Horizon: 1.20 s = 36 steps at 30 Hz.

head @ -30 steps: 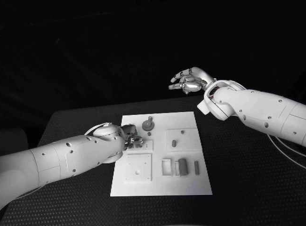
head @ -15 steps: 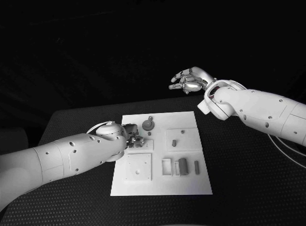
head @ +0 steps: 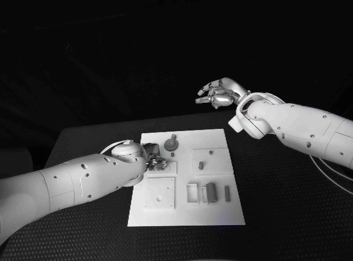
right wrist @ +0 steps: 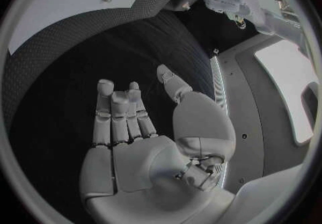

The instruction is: Assemble the parts on the task board

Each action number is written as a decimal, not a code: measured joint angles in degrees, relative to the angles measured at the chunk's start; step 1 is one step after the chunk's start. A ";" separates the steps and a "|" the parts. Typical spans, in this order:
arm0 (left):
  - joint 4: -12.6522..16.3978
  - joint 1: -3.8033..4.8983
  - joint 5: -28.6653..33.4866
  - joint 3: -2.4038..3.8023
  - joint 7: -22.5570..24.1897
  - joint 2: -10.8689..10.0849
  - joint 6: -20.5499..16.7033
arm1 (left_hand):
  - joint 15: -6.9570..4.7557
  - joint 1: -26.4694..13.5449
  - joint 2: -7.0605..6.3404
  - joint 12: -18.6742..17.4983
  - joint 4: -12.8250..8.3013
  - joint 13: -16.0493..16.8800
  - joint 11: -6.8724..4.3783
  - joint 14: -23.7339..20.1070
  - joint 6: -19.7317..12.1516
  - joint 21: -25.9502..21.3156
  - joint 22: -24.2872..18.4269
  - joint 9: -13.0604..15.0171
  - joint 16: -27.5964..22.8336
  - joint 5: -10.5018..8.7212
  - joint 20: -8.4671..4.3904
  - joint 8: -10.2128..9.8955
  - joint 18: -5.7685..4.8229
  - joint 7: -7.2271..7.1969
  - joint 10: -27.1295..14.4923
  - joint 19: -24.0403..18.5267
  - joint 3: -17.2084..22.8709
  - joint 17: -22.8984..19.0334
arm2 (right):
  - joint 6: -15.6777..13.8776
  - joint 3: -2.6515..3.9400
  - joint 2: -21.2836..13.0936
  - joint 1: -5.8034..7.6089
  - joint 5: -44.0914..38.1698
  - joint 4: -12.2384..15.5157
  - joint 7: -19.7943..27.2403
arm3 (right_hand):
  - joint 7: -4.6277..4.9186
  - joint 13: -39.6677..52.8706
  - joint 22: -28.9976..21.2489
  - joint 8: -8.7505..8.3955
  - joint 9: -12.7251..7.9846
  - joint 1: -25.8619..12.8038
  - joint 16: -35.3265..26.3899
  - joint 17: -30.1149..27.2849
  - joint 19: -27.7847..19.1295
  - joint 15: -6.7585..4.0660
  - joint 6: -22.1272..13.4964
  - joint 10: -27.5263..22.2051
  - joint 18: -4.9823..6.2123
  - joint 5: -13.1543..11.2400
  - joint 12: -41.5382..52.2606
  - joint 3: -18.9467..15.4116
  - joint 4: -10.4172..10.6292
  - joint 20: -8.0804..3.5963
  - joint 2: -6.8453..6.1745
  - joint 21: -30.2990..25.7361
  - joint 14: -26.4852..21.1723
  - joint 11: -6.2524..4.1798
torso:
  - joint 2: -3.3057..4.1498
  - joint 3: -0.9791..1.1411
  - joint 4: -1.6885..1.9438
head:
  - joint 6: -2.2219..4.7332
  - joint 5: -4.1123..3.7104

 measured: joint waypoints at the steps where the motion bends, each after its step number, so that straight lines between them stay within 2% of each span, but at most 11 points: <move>1: -0.09 0.01 -0.01 0.00 0.00 0.06 0.05 | 0.00 0.00 0.00 0.00 0.06 -0.02 0.00 0.00 0.01 0.21 0.00 0.02 0.00 0.13 0.00 0.01 0.00 0.00 0.00 0.00 -0.06 -0.09 | 0.02 0.00 0.00 0.00 0.00 -0.01 -0.01 | 0.00 0.00 0.00 0.00 0.00 0.00 0.00 0.00 0.00 0.00 0.00 0.00 0.00 0.00 0.00 0.00 0.00 0.00 0.00 0.00 0.00 0.00 | 0.00 0.00 0.00 | 0.00 0.00; 7: -0.47 0.02 -0.01 0.03 0.02 0.29 0.33 | 0.00 0.00 0.00 0.28 0.14 -0.07 0.00 0.00 0.13 0.43 -0.01 0.50 0.44 1.09 0.10 0.07 0.00 -0.09 0.00 0.31 -0.14 -0.31 | 0.12 0.00 -0.02 0.00 0.00 -0.01 -0.06 | -0.01 -0.06 0.00 0.00 0.00 0.00 0.00 0.00 0.00 0.00 0.00 0.00 0.01 0.00 0.00 0.00 0.00 0.00 0.00 0.00 0.00 0.00 | 0.00 -0.01 0.01 | -0.08 0.00; 23: -1.19 0.20 1.55 0.16 -0.01 0.63 1.35 | 0.00 -0.51 0.48 0.50 0.76 -0.78 0.00 0.00 0.46 0.43 -0.02 0.54 0.44 1.42 0.03 -0.06 -0.01 -0.06 0.00 0.39 -0.76 -1.33 | 0.30 0.00 -0.09 0.00 0.00 -0.07 -0.17 | 0.04 -0.11 0.00 0.00 -0.02 0.00 0.00 -0.04 -0.09 0.16 0.19 0.00 0.24 0.00 0.00 0.00 0.00 0.09 0.00 0.00 -0.13 0.00 | 0.01 -0.01 0.01 | -0.12 0.11; 24: -1.22 0.20 1.67 0.16 -0.01 0.63 1.35 | 0.00 -0.85 0.45 0.50 1.12 -0.87 0.00 0.00 0.46 0.43 -0.02 0.54 0.44 2.10 0.03 -0.06 0.00 -0.06 0.00 0.39 -1.12 -1.43 | 0.30 0.00 -0.10 0.00 0.00 -0.07 -0.17 | 0.04 -0.11 0.00 0.00 -0.05 0.00 0.00 -0.04 -0.09 0.16 0.19 0.00 0.24 0.00 0.00 0.00 0.00 0.09 0.00 0.00 -0.13 0.00 | 0.01 -0.01 0.01 | -0.13 0.11; 25: -1.26 0.20 1.79 0.16 -0.02 0.63 1.33 | 0.00 -1.80 0.41 0.50 1.68 -0.99 0.00 0.00 0.46 0.43 -0.02 0.59 0.72 4.37 0.03 -0.06 0.00 -0.06 0.00 0.39 -1.68 -1.58 | 0.31 0.00 -0.10 0.00 0.00 -0.08 -0.18 | 0.04 -0.11 0.00 0.00 -0.05 0.00 0.00 -0.04 -0.09 0.16 0.19 0.00 0.24 0.00 0.00 0.00 0.00 0.09 0.00 0.00 -0.13 0.00 | 0.01 -0.01 0.01 | -0.14 0.11; 26: -1.30 0.20 1.88 0.14 -0.05 0.63 1.33 | 0.00 -2.36 0.35 0.50 2.04 -1.09 0.00 0.00 0.61 0.43 -0.02 1.59 0.75 4.91 0.03 -0.05 -0.01 -0.20 0.00 0.39 -2.04 -1.70 | 0.32 0.00 -0.08 0.00 0.00 -0.12 -0.18 | 0.04 -0.11 0.00 0.00 -0.05 0.00 0.00 -0.06 -0.09 0.17 0.20 0.00 0.24 0.00 0.00 0.00 0.00 0.09 0.00 0.00 -0.13 0.00 | 0.01 -0.01 0.01 | -0.14 0.11; 27: -1.36 0.13 1.98 0.06 -0.09 0.64 1.33 | 0.00 -2.81 0.31 0.50 2.34 -1.18 0.00 0.00 0.64 0.43 -0.02 4.62 0.76 4.96 0.03 -0.05 0.00 -0.22 0.00 0.39 -2.34 -1.79 | 0.33 0.00 -0.07 0.00 0.00 -0.17 -0.19 | 0.04 -0.11 0.00 0.00 -0.05 0.00 0.00 -0.10 -0.09 0.17 0.20 0.00 0.24 0.00 0.00 0.00 0.00 0.09 0.00 0.00 -0.13 0.00 | 0.02 -0.01 0.01 | -0.15 0.11; 28: -1.40 0.10 2.05 0.06 -0.10 0.65 1.33 | -0.01 -3.14 0.19 0.50 2.61 -1.22 0.00 -0.01 0.73 0.43 -0.02 5.06 0.76 4.96 0.04 -0.05 0.00 -0.31 -0.01 0.39 -2.61 -1.85 | 0.33 0.00 -0.05 0.00 0.00 -0.22 -0.20 | 0.04 -0.11 0.00 0.00 -0.05 0.00 0.00 -0.10 -0.09 0.17 0.20 0.00 0.23 0.00 0.00 0.00 0.00 0.09 0.00 0.00 -0.13 0.00 | 0.01 -0.01 0.01 | -0.15 0.11; 29: -1.42 0.10 2.13 0.06 -0.14 0.67 1.33 | -0.01 -3.38 0.01 0.50 2.84 -1.28 0.00 -0.01 0.82 0.18 -0.02 5.06 0.76 4.56 0.04 -0.16 0.00 -0.40 -0.01 0.39 -2.84 -1.93 | 0.34 0.00 -0.02 0.00 0.00 -0.25 -0.20 | 0.03 -0.11 0.00 0.00 -0.05 0.00 0.00 -0.10 -0.09 0.17 0.20 0.00 0.24 0.00 0.00 0.00 0.00 0.09 0.00 0.00 -0.13 0.00 | 0.02 -0.01 0.01 | -0.16 0.09; 31: -1.44 0.08 2.25 0.01 -0.21 0.69 1.34 | -1.11 -3.80 -0.20 0.50 3.00 -1.29 -0.01 -1.11 1.53 0.17 -0.02 5.09 0.83 3.83 0.03 -0.31 0.00 -1.06 0.00 0.40 -2.99 -1.99 | 0.36 0.00 0.00 -0.01 0.00 -0.28 -0.21 | 0.03 -0.11 0.00 0.00 -0.05 0.00 0.00 -0.10 -0.09 0.17 0.20 0.00 0.23 0.00 0.00 0.00 0.00 0.09 0.00 0.00 -0.13 0.00 | 0.01 -0.01 0.02 | -0.19 0.08; 36: -1.57 0.03 2.44 -0.02 -0.36 0.77 1.35 | -1.35 -4.78 -0.54 0.50 3.69 -1.48 -0.13 -1.34 2.45 0.17 -0.03 5.19 0.88 2.96 -0.07 -0.23 0.01 -1.47 0.11 0.50 -3.52 -2.22 | 0.44 0.00 0.01 -0.03 0.01 -0.30 -0.23 | 0.01 -0.16 0.00 0.00 -0.05 0.00 0.00 -0.10 -0.09 0.24 0.21 0.00 0.21 0.00 0.00 0.00 0.00 0.09 0.00 0.00 -0.05 0.00 | 0.02 -0.01 0.02 | -0.21 0.11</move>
